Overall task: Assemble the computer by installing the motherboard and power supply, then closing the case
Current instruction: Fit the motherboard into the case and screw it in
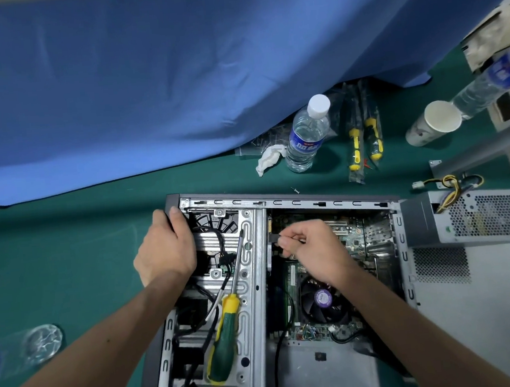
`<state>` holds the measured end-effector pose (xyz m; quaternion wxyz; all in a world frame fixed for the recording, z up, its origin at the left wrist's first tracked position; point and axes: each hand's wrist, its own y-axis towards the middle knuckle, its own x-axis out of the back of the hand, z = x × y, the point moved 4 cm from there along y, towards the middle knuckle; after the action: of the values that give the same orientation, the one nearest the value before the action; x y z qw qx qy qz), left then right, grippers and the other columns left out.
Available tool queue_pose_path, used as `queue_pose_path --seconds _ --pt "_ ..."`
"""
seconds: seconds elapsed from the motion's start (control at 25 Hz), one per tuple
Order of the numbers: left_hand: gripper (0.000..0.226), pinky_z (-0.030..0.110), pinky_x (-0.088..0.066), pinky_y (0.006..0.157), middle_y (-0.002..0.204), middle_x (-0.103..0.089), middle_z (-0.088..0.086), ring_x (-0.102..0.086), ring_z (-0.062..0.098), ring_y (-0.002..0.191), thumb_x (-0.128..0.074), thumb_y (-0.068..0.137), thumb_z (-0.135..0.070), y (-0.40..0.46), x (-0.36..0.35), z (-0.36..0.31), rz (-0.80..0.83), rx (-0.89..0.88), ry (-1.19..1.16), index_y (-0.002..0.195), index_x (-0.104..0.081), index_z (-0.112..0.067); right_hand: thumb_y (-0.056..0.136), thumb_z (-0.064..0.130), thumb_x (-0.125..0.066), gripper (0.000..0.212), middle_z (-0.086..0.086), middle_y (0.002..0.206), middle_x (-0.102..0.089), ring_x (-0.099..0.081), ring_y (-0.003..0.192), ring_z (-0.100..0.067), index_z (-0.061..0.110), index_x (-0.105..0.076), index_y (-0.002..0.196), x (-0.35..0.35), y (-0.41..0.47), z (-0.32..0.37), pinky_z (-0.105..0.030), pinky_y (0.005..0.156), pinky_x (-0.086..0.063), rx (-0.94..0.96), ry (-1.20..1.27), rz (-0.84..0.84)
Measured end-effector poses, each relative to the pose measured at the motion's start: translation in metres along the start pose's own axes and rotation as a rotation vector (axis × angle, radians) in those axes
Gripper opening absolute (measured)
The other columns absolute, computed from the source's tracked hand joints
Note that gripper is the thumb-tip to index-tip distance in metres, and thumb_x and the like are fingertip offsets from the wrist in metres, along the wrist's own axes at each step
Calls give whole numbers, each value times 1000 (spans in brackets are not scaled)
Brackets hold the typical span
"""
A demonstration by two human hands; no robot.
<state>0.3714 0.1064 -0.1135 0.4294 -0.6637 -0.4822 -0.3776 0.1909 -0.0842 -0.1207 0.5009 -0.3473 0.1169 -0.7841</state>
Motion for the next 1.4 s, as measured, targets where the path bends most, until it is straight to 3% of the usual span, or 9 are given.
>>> queue_pose_path --seconds 0.12,0.24,0.32,0.8,0.96,1.12,1.24,1.36,1.4 --pt "43 41 -35 70 73 -47 4 -47 33 73 -14 102 -52 1 0 2 -2 3 10 87 -35 -17 96 26 -62 17 15 73 -72 -53 50 -10 30 -72 82 3 7 5 -30 56 -46 14 -54 98" --pt "44 42 -35 70 71 -46 3 -48 32 73 -14 101 -53 1 0 4 -2 5 12 87 -35 -17 97 27 -60 16 15 75 -72 -63 60 -10 28 -73 88 -1 2 4 -33 64 -52 27 -30 71" --pt "44 41 -34 70 67 -42 0 -47 32 72 -14 101 -53 0 -1 4 0 7 12 86 -35 -17 98 29 -59 15 16 77 -72 -54 49 2 29 -73 94 0 1 3 -21 50 -41 43 -47 95" --pt "46 42 -35 71 68 -44 2 -48 33 73 -13 101 -54 3 -2 5 3 -2 16 88 -36 -17 97 39 -58 17 5 70 -68 -39 36 -3 33 -69 86 3 3 2 -16 38 -33 51 -181 50" --pt "46 41 -35 71 66 -43 1 -48 32 72 -13 102 -53 1 -1 4 -4 -1 8 87 -36 -16 99 39 -55 16 10 74 -67 -46 43 -4 33 -69 92 2 0 0 -19 46 -42 65 -162 65" --pt "45 42 -34 72 66 -39 0 -46 33 73 -15 102 -52 1 0 3 4 4 9 87 -36 -15 97 41 -57 25 14 100 -70 -66 81 -8 33 -67 119 5 -6 1 -29 79 -54 102 -149 72" --pt "46 43 -34 73 69 -43 4 -46 34 74 -15 102 -52 1 1 2 0 4 2 87 -36 -15 95 35 -61 36 15 98 -62 -61 84 -2 33 -57 131 10 -14 -9 -22 76 -52 90 -279 108" --pt "46 43 -34 73 74 -46 7 -47 34 75 -15 102 -53 2 0 1 -3 -1 1 88 -36 -15 97 27 -59 25 7 108 -55 -52 106 -11 23 -61 122 20 -16 -31 -31 101 -46 -23 -430 51" --pt "46 43 -34 73 73 -45 7 -47 34 75 -15 102 -53 2 1 1 -3 1 2 88 -37 -15 98 27 -58 16 4 109 -53 -52 103 -12 20 -63 111 23 -17 -37 -25 96 -46 -59 -432 50"
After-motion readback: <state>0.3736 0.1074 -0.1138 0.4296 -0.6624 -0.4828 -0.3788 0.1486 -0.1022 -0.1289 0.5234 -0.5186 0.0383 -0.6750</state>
